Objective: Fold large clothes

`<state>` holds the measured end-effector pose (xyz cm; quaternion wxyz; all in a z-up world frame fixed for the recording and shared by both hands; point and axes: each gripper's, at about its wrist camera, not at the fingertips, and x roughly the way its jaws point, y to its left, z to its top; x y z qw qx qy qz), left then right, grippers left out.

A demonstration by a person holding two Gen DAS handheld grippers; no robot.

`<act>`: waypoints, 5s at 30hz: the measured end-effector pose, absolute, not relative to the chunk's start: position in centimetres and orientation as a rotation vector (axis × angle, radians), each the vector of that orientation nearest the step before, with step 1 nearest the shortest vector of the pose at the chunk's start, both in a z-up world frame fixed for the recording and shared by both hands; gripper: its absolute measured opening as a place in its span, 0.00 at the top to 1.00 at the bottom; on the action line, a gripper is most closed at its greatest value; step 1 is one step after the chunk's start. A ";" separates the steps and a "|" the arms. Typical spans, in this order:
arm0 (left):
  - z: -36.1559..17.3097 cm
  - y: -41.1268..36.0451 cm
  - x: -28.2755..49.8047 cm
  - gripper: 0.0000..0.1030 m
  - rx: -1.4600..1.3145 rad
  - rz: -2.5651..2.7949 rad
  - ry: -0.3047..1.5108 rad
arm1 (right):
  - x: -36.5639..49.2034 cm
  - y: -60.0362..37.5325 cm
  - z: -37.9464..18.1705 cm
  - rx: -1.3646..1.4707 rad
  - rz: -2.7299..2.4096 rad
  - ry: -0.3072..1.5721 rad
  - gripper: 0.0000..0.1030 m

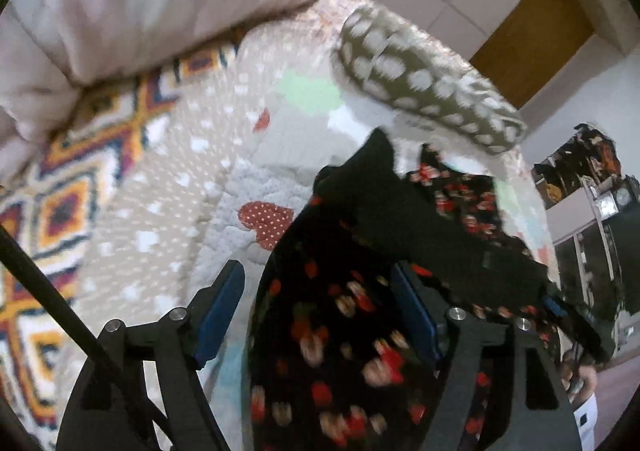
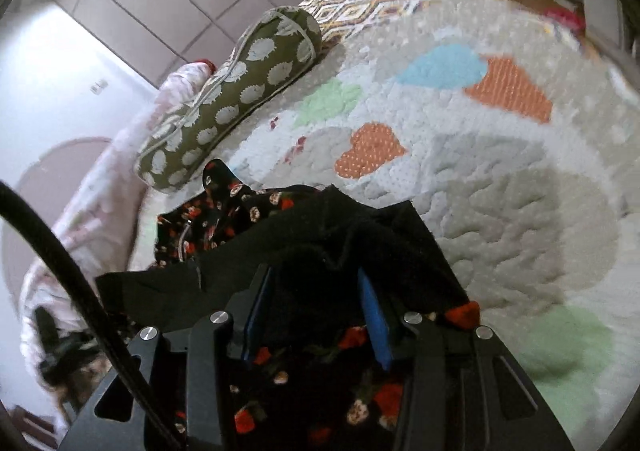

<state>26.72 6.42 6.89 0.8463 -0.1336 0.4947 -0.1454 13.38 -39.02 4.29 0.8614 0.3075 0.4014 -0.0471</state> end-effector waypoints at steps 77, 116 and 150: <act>8.2 8.6 -1.9 0.27 0.110 -0.081 0.913 | 4.7 -18.5 7.1 0.211 0.001 0.835 0.41; 1.9 -13.9 13.3 0.23 0.205 -0.345 1.036 | -9.6 -36.8 0.2 0.923 -0.088 0.658 0.24; 7.3 27.8 0.8 0.36 -0.452 -0.009 0.892 | 9.7 5.0 7.1 -0.340 0.199 0.795 0.80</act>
